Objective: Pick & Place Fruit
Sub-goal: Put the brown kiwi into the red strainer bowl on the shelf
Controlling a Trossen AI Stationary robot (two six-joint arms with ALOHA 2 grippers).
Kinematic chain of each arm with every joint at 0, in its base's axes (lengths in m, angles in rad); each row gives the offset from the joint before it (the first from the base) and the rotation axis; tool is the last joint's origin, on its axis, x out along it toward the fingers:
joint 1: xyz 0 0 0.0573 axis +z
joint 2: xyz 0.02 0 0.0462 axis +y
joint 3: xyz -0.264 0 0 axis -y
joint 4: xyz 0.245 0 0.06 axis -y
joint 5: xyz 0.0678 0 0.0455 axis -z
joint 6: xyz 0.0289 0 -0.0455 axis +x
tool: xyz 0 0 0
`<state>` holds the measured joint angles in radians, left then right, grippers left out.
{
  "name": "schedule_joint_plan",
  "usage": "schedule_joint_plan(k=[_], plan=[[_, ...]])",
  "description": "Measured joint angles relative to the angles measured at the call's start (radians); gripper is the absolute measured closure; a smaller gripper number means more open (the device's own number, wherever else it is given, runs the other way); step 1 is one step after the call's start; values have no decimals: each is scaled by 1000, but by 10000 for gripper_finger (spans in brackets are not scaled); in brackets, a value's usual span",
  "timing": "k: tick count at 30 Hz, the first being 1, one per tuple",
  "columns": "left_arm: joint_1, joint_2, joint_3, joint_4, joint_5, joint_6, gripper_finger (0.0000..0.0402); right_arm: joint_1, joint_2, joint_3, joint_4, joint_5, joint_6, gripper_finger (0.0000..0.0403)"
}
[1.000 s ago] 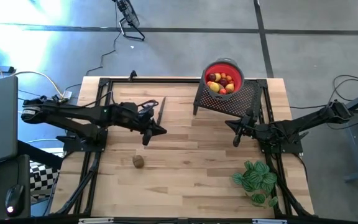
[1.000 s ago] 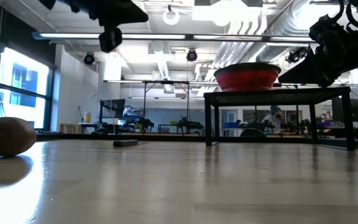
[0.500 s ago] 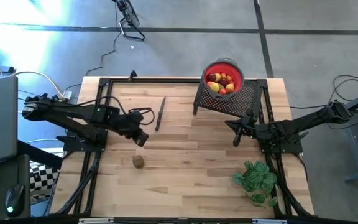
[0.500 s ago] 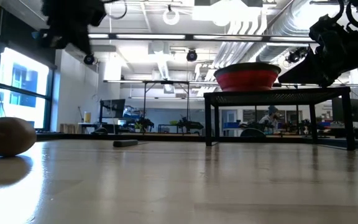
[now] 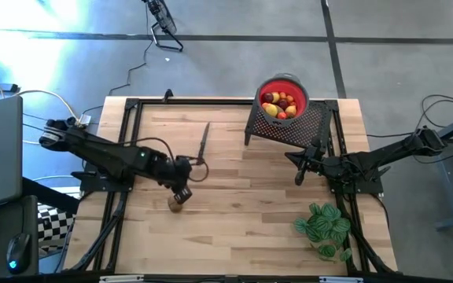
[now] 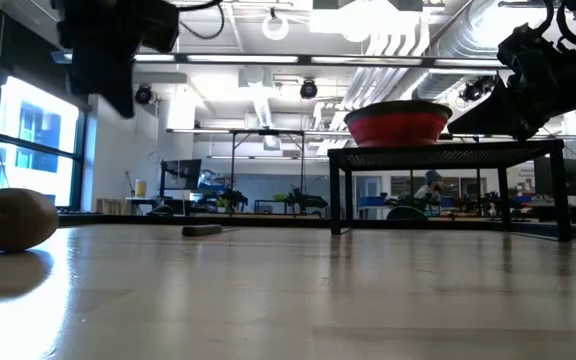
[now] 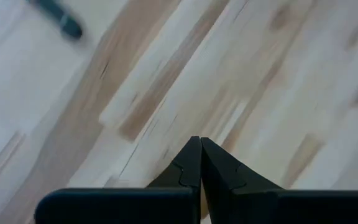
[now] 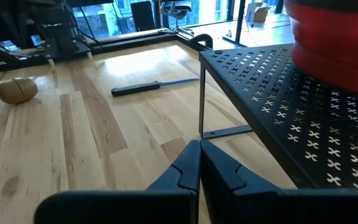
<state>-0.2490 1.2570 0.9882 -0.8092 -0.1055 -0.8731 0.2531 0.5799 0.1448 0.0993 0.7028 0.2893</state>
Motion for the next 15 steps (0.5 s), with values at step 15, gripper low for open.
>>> schedule_joint_plan(k=[15], plan=[[-145,30,0,-73,-59,-127,401,0,0,0,-14,0,-4,400]])
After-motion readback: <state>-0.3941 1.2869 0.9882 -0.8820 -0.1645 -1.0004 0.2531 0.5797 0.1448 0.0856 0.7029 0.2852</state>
